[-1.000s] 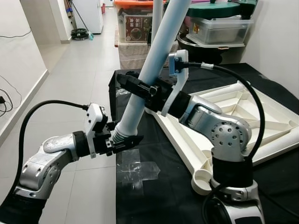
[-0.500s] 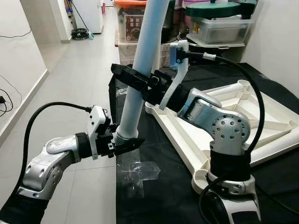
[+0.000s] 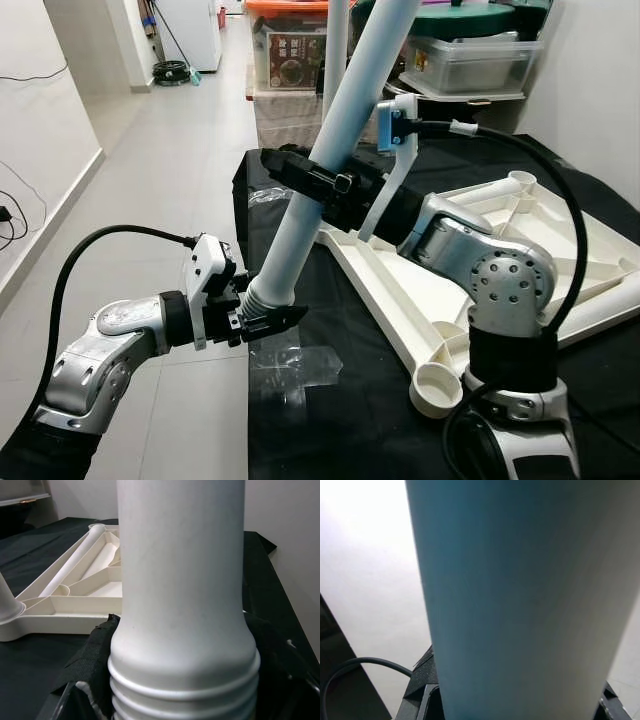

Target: Building children table

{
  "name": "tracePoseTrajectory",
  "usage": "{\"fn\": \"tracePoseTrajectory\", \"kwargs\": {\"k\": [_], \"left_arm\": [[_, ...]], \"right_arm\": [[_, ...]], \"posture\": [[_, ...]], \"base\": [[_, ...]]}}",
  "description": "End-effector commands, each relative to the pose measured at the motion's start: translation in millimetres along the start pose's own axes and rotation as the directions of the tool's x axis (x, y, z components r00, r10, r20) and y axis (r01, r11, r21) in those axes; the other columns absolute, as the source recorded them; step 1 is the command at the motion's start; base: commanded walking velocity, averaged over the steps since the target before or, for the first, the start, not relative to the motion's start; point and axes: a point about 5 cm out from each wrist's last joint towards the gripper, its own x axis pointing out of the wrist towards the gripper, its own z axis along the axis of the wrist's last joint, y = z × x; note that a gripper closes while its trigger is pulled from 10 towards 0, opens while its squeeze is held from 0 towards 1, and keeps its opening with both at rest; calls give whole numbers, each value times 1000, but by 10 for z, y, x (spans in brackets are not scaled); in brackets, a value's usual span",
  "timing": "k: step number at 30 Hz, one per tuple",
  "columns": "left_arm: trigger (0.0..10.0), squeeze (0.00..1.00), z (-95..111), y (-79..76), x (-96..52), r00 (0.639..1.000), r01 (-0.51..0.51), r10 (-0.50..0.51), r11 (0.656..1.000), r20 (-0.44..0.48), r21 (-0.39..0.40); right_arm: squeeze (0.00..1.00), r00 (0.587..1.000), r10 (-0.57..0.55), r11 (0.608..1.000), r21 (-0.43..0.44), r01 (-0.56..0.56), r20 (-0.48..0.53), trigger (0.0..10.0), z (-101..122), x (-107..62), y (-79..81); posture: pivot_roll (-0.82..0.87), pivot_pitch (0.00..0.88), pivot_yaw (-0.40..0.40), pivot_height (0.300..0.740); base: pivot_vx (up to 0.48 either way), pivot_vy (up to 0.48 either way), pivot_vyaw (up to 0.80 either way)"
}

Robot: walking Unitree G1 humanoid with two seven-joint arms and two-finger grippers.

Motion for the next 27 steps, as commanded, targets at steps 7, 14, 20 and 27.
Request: {"fn": "tracePoseTrajectory", "kwargs": {"k": [7,14,20,27], "left_arm": [[10000,729,94,19,24,999,-10,9,999,41,39],[10000,1000,168,48,-21,993,-55,53,998,108,22],[10000,1000,259,79,-188,969,-203,197,979,152,29],[10000,0,272,168,-337,832,-525,506,851,225,29]], "right_arm": [[0,999,30,999,22,-29,-37,0,-112,34,45],[0,989,-134,989,-50,136,55,0,72,-2,-210],[0,895,-409,886,-159,437,181,0,403,-252,-657],[0,693,-675,638,-271,721,254,10000,489,-571,-996]], "posture": [[6,0,-25,740],[12,0,-28,740],[18,0,-27,740],[31,0,-44,740]], "base": [[0,0,0],[0,0,0],[0,0,0],[0,0,0]]}}
